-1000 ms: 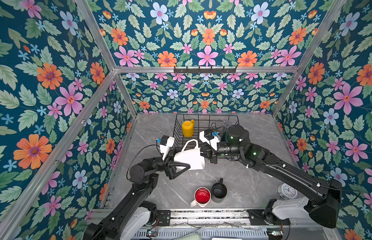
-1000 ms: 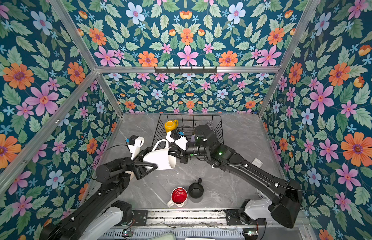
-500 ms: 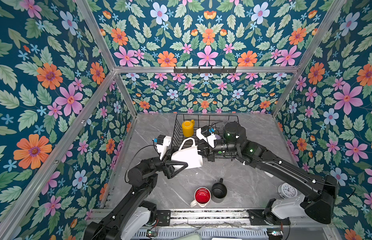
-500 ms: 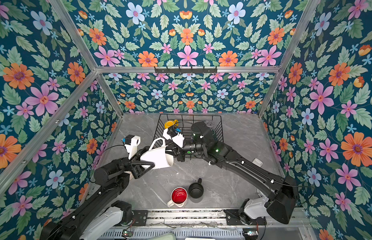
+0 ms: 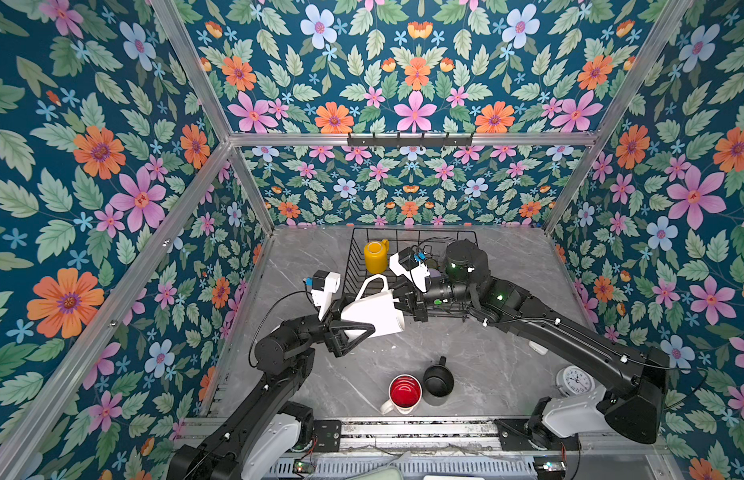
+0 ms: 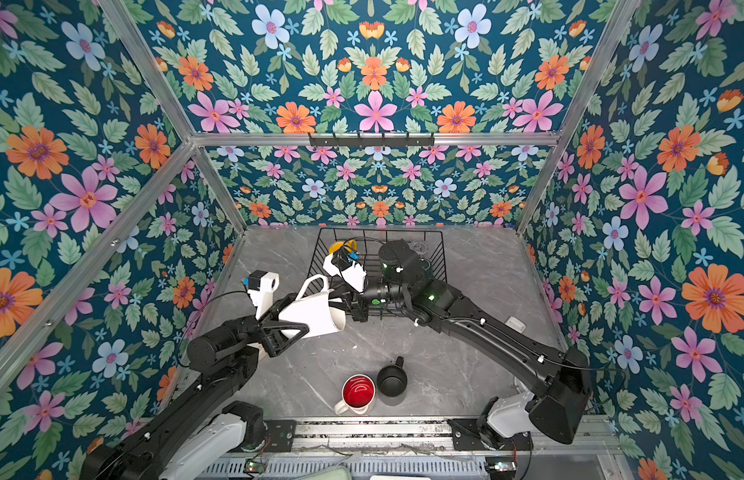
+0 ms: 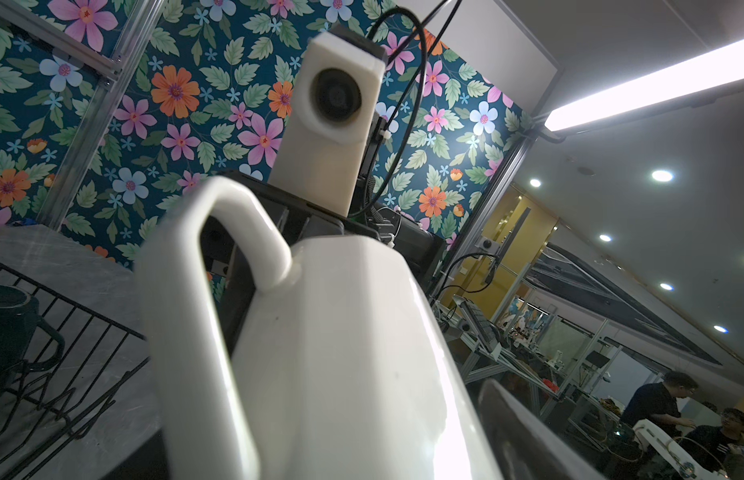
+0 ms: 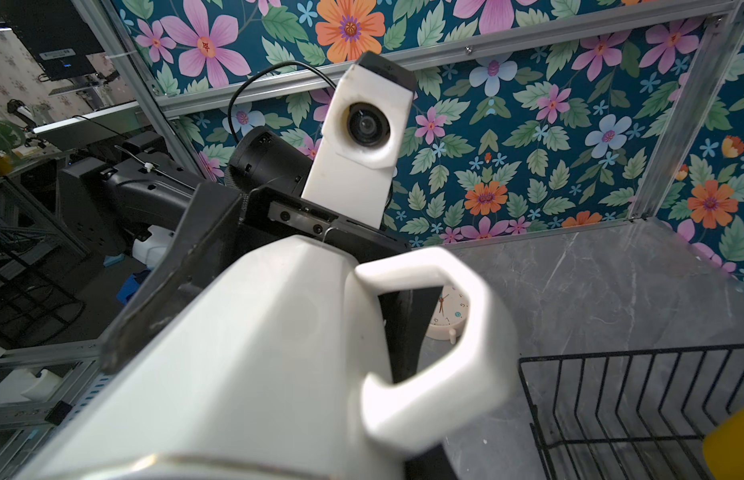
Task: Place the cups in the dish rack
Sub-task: 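Close the left gripper on the white mug's base while the right holds it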
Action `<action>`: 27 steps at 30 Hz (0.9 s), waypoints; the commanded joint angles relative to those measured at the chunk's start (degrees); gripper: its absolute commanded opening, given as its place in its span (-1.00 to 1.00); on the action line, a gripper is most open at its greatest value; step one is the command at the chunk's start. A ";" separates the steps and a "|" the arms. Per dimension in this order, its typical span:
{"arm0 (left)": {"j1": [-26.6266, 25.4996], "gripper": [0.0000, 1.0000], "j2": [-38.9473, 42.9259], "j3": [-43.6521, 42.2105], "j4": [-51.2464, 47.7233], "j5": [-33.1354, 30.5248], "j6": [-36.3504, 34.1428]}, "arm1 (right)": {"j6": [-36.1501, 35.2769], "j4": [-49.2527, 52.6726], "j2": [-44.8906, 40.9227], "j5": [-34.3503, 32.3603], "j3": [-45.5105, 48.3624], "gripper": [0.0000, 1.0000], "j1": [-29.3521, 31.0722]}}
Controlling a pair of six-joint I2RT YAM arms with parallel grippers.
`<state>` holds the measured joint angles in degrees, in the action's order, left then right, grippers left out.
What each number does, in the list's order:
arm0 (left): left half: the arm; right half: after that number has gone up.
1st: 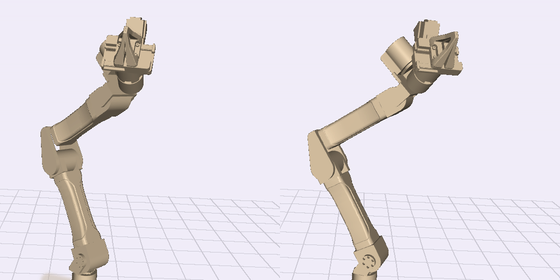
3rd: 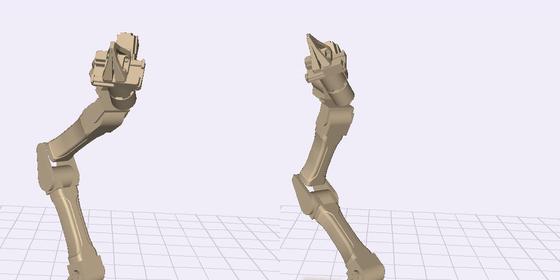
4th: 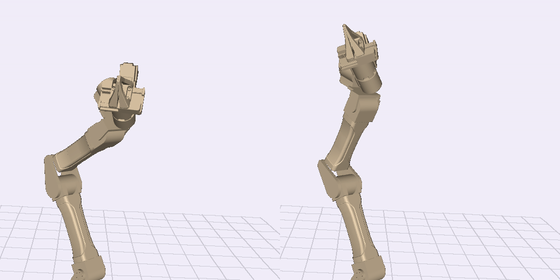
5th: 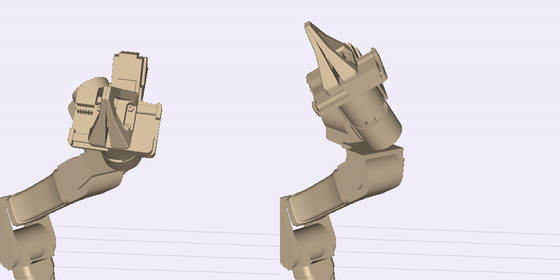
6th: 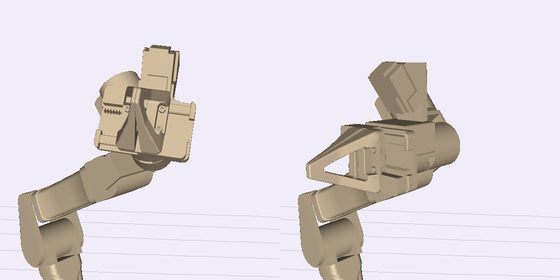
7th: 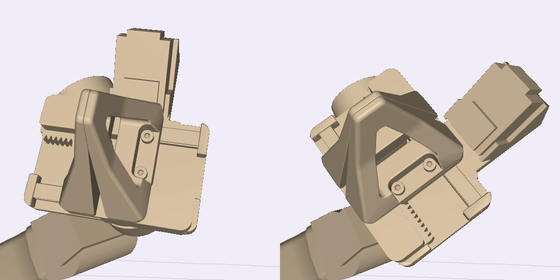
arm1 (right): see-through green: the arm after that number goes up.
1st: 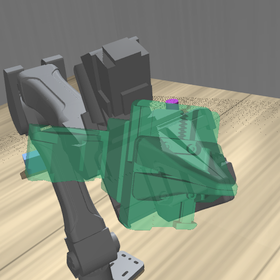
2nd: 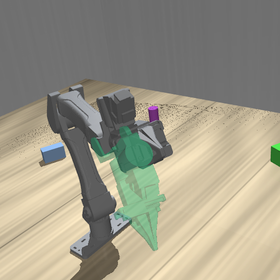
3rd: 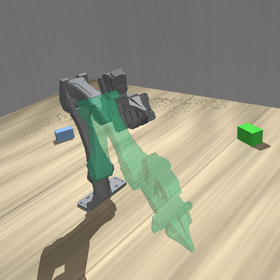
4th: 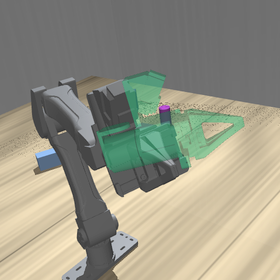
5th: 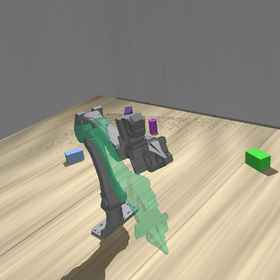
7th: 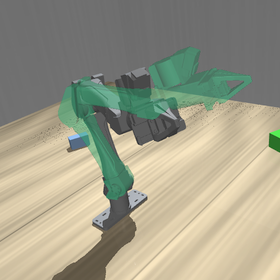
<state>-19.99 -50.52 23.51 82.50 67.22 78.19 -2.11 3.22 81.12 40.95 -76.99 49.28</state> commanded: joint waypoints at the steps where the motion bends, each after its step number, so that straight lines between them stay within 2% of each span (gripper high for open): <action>1: -0.53 0.69 0.18 0.36 4.69 4.54 0.47 | 1.06 -4.19 1.14 -3.96 -0.44 -1.00 0.60; 6: -0.49 0.44 0.01 0.51 4.75 4.85 0.47 | 1.06 -4.06 1.41 -4.80 -0.41 -1.00 0.89; 16: -0.50 -0.96 0.03 1.36 4.78 5.25 0.84 | 2.72 -1.93 1.23 -7.73 -1.40 -1.00 0.90; 21: -0.50 -1.00 0.05 2.19 4.82 5.05 0.91 | 3.86 -2.60 0.24 -8.16 -0.33 -0.89 0.86; 27: -0.51 -1.00 0.35 3.75 4.19 4.96 0.56 | 4.64 -2.25 -1.18 -8.89 0.57 -0.64 0.74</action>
<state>-19.97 -50.68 26.13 79.70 68.10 79.22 1.23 3.01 79.75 37.26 -76.79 50.00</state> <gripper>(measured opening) 0.800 0.160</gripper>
